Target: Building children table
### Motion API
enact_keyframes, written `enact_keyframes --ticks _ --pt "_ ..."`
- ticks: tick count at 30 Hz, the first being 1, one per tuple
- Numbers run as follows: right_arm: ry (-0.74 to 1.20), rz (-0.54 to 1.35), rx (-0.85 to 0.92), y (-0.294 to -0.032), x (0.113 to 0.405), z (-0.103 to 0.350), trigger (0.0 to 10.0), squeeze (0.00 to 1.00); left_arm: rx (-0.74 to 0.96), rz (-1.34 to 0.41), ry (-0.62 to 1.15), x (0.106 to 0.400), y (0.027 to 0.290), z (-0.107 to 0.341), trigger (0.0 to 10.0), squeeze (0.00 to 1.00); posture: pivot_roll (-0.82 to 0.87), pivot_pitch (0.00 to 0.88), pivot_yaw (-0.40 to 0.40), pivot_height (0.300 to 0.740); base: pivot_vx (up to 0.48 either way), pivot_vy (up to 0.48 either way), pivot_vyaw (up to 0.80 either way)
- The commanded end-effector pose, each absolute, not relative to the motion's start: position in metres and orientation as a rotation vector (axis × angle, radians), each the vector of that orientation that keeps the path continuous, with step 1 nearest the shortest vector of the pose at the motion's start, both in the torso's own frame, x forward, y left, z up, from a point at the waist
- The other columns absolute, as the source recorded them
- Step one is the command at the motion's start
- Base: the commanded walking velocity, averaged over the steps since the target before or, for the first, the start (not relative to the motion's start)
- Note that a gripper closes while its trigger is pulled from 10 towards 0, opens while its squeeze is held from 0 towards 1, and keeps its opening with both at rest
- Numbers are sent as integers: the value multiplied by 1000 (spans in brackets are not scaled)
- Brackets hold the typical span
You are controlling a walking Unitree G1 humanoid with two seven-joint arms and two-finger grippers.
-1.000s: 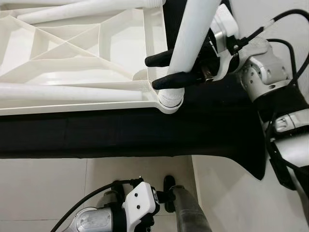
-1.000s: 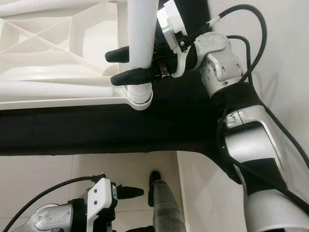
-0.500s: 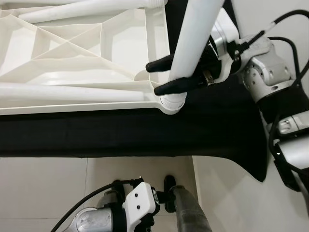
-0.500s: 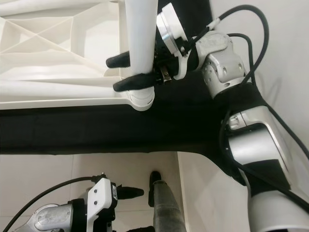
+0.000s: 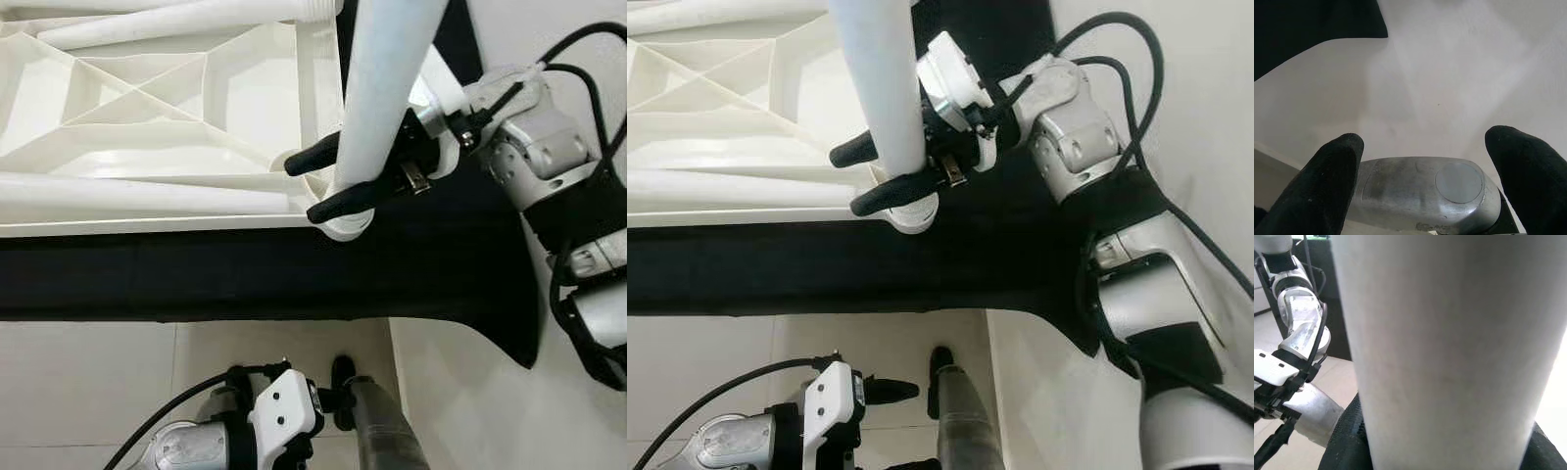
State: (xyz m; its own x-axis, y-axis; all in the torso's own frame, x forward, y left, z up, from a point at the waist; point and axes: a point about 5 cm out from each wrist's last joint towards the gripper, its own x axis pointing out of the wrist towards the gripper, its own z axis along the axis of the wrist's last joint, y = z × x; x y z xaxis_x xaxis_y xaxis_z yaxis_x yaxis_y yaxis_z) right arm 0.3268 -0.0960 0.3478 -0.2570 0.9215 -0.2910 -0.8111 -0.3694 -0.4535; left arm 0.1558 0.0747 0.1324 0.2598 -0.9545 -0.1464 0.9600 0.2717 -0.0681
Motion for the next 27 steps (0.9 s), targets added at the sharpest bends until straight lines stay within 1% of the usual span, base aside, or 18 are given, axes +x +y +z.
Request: enact_keyframes --ticks 1,3,4,6,9,10,12,13,14,16,19,27 --pt "-75 1888 -550 -93 334 314 10000 0 11 -1312 198 149 72 127 10000 0 37 475 -52 740 0 0 0" --pt "-81 1878 -525 -92 336 315 10000 0 11 -1312 198 148 72 127 10000 0 37 475 -52 740 0 0 0" --pt "-85 1836 -494 -92 339 315 10000 0 10 -1312 198 148 72 126 10000 0 28 469 -57 740 0 0 0" --pt "-85 1836 -494 -92 339 315 10000 0 10 -1312 198 148 72 126 10000 0 28 469 -57 740 0 0 0" --pt "-69 1659 -440 -98 348 308 10000 0 9 -1313 196 150 71 126 10000 0 13 469 -56 740 0 0 0" --pt "-69 1659 -440 -98 348 308 10000 0 9 -1313 196 150 71 126 10000 0 13 469 -56 740 0 0 0" --pt "-73 1572 -434 -104 349 299 10000 0 7 -1315 195 151 71 127 10000 0 6 469 -55 740 0 0 0" --pt "-73 1572 -434 -104 349 299 10000 0 7 -1315 195 151 71 127 10000 0 6 469 -55 740 0 0 0" --pt "-91 1508 -420 -108 349 296 10000 0 7 -1317 195 152 71 126 10000 0 1 465 -50 740 0 0 0" --pt "-91 1508 -420 -108 349 296 10000 0 7 -1317 195 152 71 126 10000 0 1 465 -50 740 0 0 0" --pt "-104 1391 -390 -114 348 290 10000 0 9 -1318 194 154 72 126 10000 0 0 462 -48 740 0 0 0" --pt "-107 1260 -377 -119 346 278 10000 0 12 -1317 194 156 74 125 10000 0 -8 461 -42 740 0 0 0"
